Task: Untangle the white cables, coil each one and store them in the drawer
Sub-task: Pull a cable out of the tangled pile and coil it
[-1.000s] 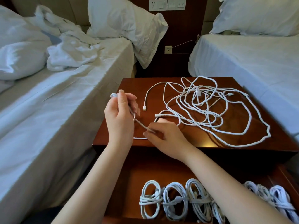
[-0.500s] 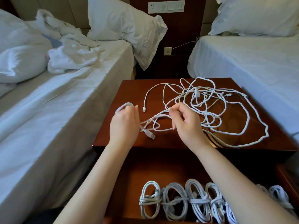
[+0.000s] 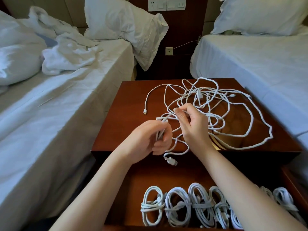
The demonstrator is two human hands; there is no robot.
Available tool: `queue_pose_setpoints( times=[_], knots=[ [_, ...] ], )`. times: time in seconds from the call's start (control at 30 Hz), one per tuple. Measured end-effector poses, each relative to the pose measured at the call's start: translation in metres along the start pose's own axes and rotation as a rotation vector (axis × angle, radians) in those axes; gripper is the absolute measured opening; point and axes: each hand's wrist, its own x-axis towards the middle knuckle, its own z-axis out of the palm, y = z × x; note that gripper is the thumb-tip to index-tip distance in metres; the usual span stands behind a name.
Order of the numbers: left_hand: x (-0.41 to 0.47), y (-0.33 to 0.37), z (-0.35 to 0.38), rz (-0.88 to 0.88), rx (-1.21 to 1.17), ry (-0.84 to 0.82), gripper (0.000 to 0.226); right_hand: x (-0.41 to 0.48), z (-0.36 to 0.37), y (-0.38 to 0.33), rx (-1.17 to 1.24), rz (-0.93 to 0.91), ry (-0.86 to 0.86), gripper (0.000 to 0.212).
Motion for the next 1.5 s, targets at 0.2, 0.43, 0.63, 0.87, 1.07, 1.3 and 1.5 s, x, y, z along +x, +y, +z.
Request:
queue_pose_setpoints(
  times=[0.2,0.43,0.63,0.87,1.07,1.3,1.5],
  knots=[
    [0.0,0.009,-0.001,0.326,-0.23,0.151,0.044,-0.006,0.014,0.003,-0.23,-0.05,-0.171,0.019],
    [0.001,0.014,-0.015,0.518,-0.316,0.531,0.029,-0.017,0.033,-0.009,-0.579,-0.287,-0.541,0.022],
    [-0.008,0.014,-0.05,0.529,0.353,1.054,0.025,-0.016,0.024,-0.012,-0.285,-0.101,-0.553,0.014],
    [-0.011,-0.003,-0.069,0.322,1.12,1.058,0.027,0.0,0.0,-0.025,0.062,0.065,-0.33,0.014],
    [-0.001,-0.017,-0.044,0.075,1.039,0.748,0.04,0.004,-0.003,-0.021,-0.051,-0.161,-0.006,0.01],
    [-0.003,0.0,-0.013,-0.074,0.169,0.075,0.053,0.008,-0.009,-0.008,-0.256,-0.224,0.09,0.03],
    [-0.005,0.008,-0.01,0.144,-0.262,0.064,0.039,-0.004,0.008,-0.004,-0.403,-0.207,-0.309,0.038]
  ],
)
